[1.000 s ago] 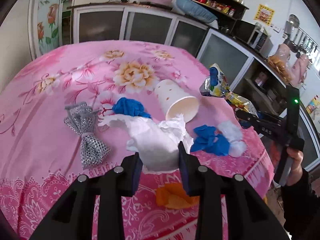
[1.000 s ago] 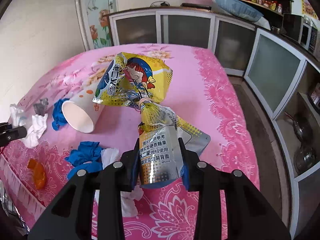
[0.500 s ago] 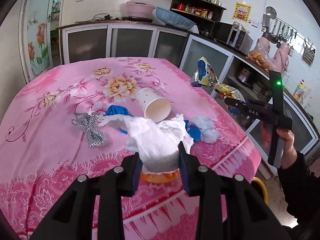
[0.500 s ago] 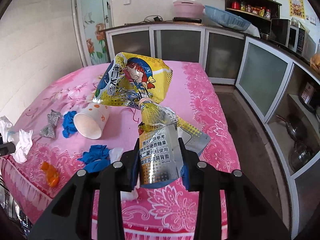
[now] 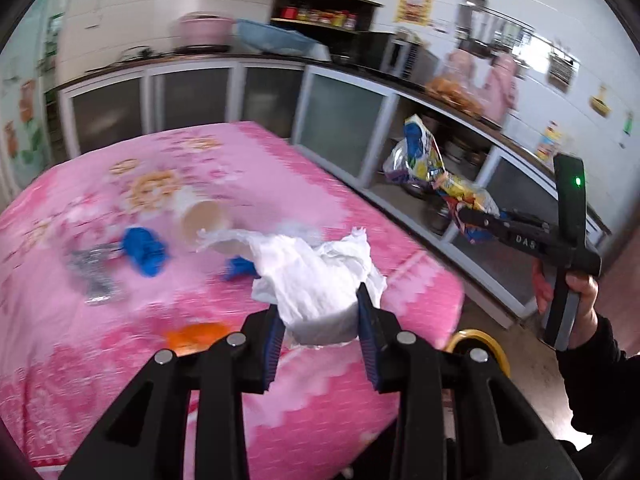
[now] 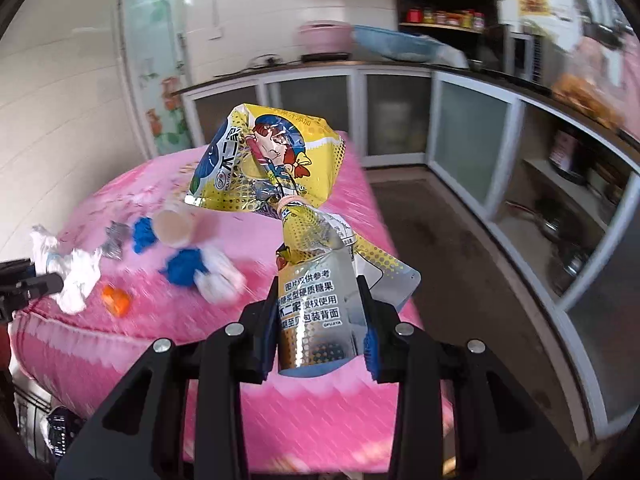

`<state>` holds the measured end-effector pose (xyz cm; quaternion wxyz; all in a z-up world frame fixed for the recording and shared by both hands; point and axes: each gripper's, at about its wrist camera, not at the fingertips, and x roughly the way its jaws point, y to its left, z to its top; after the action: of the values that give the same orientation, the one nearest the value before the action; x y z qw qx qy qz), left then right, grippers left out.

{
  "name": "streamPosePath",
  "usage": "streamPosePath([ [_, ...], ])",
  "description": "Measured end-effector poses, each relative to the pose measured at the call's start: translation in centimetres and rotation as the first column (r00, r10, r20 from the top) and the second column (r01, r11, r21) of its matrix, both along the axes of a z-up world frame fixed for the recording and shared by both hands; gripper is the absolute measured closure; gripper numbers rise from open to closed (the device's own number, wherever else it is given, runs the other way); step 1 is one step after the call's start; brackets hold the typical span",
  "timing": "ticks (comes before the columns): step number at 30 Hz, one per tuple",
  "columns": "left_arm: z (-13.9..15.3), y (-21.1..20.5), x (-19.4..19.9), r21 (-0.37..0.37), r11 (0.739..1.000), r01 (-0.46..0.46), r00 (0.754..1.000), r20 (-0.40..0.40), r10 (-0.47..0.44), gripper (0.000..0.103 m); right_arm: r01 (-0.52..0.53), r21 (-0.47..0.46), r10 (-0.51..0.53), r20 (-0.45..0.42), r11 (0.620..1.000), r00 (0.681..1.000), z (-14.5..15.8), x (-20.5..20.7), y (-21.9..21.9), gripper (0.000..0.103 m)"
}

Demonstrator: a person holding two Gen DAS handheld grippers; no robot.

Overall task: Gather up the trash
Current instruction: 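Carry the white tissue and yellow chip bag with both tools over the yellow bin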

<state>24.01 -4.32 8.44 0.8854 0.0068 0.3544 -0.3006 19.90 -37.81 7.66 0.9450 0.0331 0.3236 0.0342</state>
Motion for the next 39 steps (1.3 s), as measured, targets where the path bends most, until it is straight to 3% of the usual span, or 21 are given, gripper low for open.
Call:
streamPosePath([
  [5,-0.5,-5.5,-1.3,-0.021,0.99,0.139,0.99,0.01,-0.139,0.071,0.146,-0.03,-0.147,-0.037,0.989,0.988,-2.0,-6.4,-5.1,0.07],
  [9,-1.2,-10.2,-2.1,-0.025,0.97,0.24,0.971,0.006,-0.24,0.071,0.273,-0.048,-0.276,-0.074,0.961,0.958,-4.1,-11.4,-8.9,0.07],
  [15,-2.7,-18.4,-3.8,-0.006,0.92,0.391,0.92,-0.009,-0.391,0.071,0.399,-0.079,-0.406,-0.133,0.914,0.904,-7.4,-17.2,-13.1,0.07],
  [21,-4.7,-26.3,-6.0,0.02,0.854,0.519,0.854,-0.042,-0.518,0.071,0.515,-0.078,-0.518,-0.229,0.854,0.824,-11.6,-22.0,-17.5,0.07],
  [30,-9.8,-36.8,-9.8,0.106,0.754,0.648,0.761,-0.123,-0.637,0.071,0.592,-0.065,-0.571,-0.364,0.803,0.735,-17.8,-25.6,-20.4,0.07],
  [39,-14.8,-42.8,-11.2,0.163,0.713,0.682,0.731,-0.195,-0.654,0.071,0.604,-0.074,-0.556,-0.491,0.794,0.671,-22.4,-25.8,-21.3,0.069],
])
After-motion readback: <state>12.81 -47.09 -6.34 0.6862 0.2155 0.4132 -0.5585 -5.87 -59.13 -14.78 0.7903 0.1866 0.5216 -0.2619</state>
